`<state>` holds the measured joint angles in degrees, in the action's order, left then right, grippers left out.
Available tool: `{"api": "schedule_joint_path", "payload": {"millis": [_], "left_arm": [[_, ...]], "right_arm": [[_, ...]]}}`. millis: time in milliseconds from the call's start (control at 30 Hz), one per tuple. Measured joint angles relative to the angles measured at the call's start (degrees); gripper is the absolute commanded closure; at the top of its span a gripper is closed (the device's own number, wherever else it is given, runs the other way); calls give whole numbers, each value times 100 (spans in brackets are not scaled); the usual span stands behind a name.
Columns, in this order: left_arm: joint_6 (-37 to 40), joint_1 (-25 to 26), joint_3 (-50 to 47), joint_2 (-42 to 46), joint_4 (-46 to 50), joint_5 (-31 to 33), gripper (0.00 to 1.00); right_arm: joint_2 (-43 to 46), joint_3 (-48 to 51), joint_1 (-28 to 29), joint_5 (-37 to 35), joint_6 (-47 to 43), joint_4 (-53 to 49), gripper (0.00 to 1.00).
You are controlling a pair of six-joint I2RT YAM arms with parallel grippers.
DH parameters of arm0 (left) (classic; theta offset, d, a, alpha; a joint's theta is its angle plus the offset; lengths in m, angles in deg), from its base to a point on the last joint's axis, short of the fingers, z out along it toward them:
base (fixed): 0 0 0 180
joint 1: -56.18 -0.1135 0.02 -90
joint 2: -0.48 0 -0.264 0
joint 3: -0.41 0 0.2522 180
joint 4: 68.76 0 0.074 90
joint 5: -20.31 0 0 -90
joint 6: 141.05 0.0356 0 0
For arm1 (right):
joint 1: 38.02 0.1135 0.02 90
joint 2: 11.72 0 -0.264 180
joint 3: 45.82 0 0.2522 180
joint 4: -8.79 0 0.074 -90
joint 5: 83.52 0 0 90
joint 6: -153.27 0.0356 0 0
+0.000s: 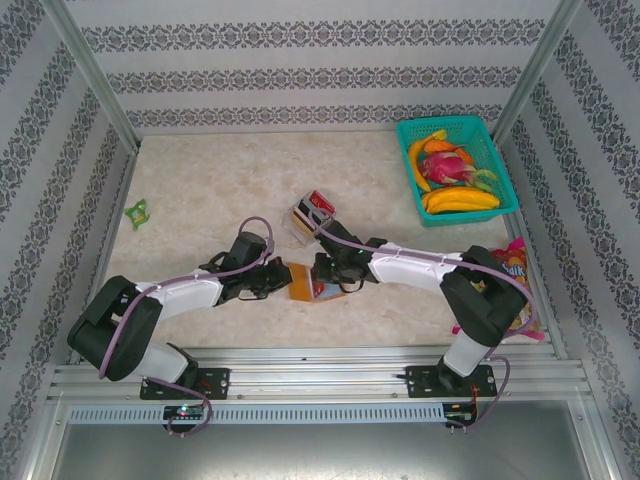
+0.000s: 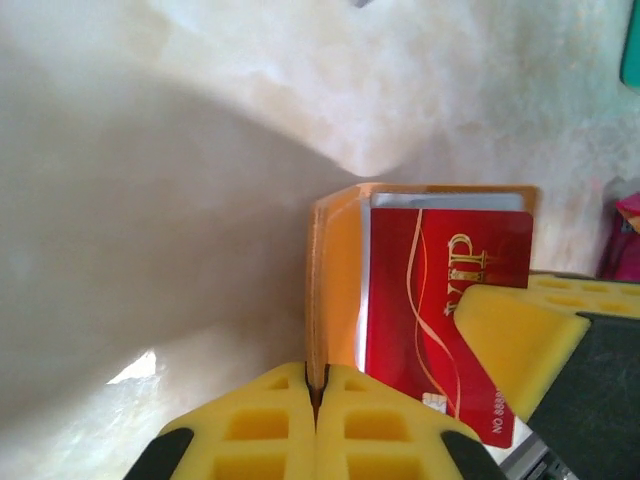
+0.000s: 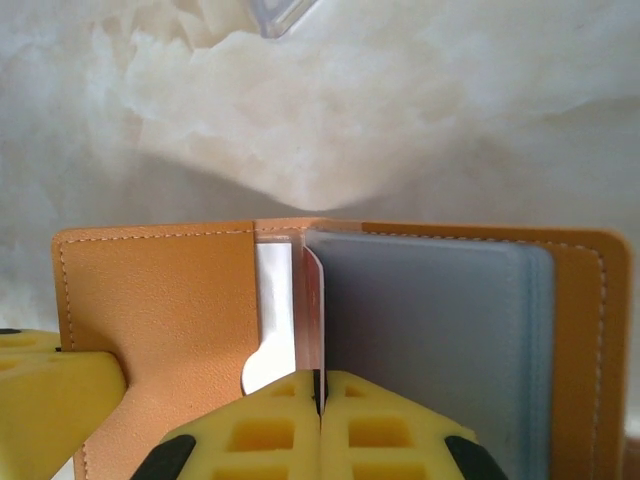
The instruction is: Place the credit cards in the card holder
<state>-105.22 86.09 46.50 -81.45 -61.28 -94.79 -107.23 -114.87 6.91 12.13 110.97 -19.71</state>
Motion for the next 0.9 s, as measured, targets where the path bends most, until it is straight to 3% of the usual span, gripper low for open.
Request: {"api": "schedule_joint_path", "payload": {"millis": [300, 900], "left_arm": [[136, -2, 109, 0, -20, -37, 100], [168, -2, 210, -205, -24, -37, 100]], "right_arm": [[573, 11, -487, -350, -474, -619, 93], [380, 201, -492, -474, -719, -599, 93]]}}
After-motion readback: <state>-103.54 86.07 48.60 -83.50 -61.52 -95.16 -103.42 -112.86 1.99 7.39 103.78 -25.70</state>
